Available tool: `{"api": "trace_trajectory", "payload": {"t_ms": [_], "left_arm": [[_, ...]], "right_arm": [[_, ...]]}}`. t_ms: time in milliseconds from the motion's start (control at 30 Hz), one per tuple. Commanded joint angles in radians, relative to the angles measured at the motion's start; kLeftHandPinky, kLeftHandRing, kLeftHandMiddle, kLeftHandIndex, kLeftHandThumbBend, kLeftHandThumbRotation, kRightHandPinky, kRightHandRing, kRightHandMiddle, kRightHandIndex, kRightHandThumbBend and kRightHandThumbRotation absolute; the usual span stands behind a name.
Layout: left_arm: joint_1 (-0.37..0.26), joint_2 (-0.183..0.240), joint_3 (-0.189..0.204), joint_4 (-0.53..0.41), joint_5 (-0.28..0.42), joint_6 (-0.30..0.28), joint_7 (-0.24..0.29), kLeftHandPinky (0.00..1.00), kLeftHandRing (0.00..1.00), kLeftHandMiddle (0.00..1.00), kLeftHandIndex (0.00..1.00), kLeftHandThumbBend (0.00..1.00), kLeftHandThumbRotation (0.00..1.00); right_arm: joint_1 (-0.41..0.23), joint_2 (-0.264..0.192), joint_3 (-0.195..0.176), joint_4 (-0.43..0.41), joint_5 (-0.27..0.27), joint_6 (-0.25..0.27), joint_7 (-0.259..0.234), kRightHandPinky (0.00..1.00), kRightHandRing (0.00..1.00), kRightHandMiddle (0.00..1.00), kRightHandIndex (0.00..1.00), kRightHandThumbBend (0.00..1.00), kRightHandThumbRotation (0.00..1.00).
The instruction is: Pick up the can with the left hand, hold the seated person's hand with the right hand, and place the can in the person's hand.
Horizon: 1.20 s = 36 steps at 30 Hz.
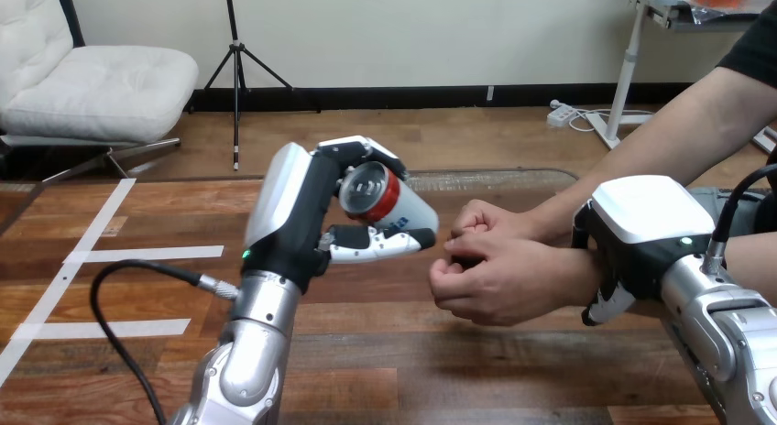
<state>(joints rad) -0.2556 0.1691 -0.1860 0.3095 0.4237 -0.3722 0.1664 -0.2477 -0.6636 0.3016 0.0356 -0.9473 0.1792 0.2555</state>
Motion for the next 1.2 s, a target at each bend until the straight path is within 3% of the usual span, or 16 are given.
{"api": "trace_trajectory", "payload": {"t_ms": [0, 567, 967, 1167], "left_arm": [[-0.088, -0.02, 0.002, -0.045, -0.031, -0.021, -0.017, 0.34, 0.4, 0.47, 0.49, 0.68, 0.0], [-0.101, -0.049, -0.02, -0.041, -0.031, -0.036, -0.062, 0.33, 0.39, 0.46, 0.49, 0.67, 0.0], [-0.097, -0.057, -0.036, -0.03, -0.03, -0.032, -0.076, 0.34, 0.39, 0.46, 0.48, 0.67, 0.0], [-0.092, -0.058, -0.042, -0.027, -0.021, -0.029, -0.076, 0.33, 0.39, 0.46, 0.48, 0.68, 0.0]], "right_arm": [[-0.058, -0.007, -0.039, -0.078, -0.005, 0.001, -0.009, 0.21, 0.29, 0.4, 0.52, 0.82, 0.0], [-0.056, -0.005, -0.034, -0.113, -0.023, -0.01, -0.008, 0.2, 0.28, 0.38, 0.51, 0.8, 0.0], [-0.05, 0.008, -0.06, -0.144, 0.014, -0.043, -0.025, 0.15, 0.22, 0.31, 0.49, 0.82, 0.0], [-0.051, 0.01, -0.063, -0.166, 0.005, -0.034, -0.003, 0.13, 0.2, 0.29, 0.49, 0.82, 0.0]]}}
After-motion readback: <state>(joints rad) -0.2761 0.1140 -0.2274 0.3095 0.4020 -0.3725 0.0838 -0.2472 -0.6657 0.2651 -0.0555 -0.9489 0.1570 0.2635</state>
